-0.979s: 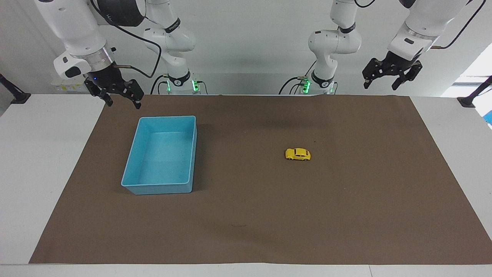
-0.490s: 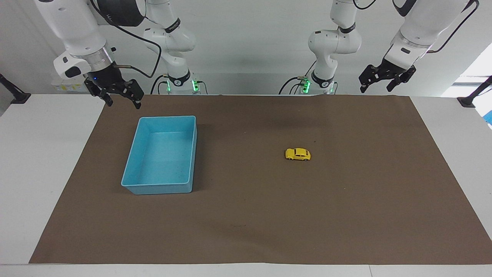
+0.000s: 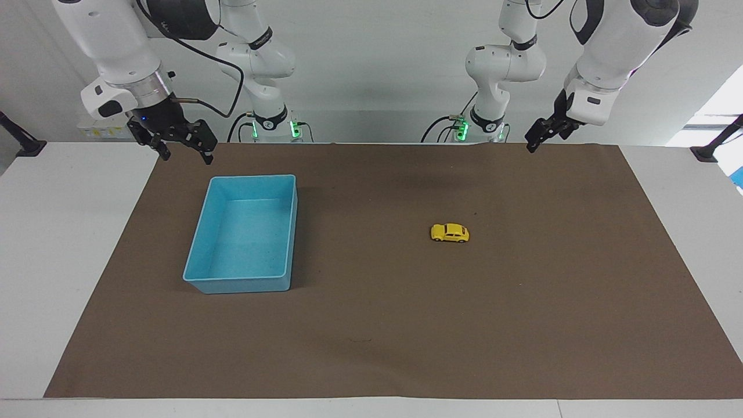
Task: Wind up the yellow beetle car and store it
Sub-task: 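Move the left gripper down onto the yellow beetle car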
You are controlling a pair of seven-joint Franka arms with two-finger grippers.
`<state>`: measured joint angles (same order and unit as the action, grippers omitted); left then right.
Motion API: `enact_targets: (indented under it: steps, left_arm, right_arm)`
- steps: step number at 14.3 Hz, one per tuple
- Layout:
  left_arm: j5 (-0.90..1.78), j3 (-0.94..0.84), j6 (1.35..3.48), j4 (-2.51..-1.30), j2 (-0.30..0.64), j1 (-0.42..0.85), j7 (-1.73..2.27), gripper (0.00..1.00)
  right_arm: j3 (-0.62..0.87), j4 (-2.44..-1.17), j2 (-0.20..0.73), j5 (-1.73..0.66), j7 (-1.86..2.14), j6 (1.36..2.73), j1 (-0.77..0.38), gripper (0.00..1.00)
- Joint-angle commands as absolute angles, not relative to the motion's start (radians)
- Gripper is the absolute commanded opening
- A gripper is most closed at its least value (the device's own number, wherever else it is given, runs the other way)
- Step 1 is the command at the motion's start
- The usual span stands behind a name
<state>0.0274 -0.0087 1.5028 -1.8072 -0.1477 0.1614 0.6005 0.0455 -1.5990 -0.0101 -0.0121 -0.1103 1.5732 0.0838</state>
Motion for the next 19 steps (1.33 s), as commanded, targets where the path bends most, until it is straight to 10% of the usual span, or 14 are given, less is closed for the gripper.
enact_targets:
  steps: [1, 19]
  left_arm:
    - [0.054, 0.003, 1.568, -1.877, -0.167, 0.184, 0.770, 1.00]
    - [0.077, 0.005, 2.050, -2.016, 0.084, 0.394, 1.863, 1.00]
  right_arm:
    - [0.051, -1.598, -0.015, -0.020, -0.098, 1.569, 0.091, 1.00]
    - [0.051, -1.598, -0.015, -0.020, -0.097, 1.569, 0.091, 1.00]
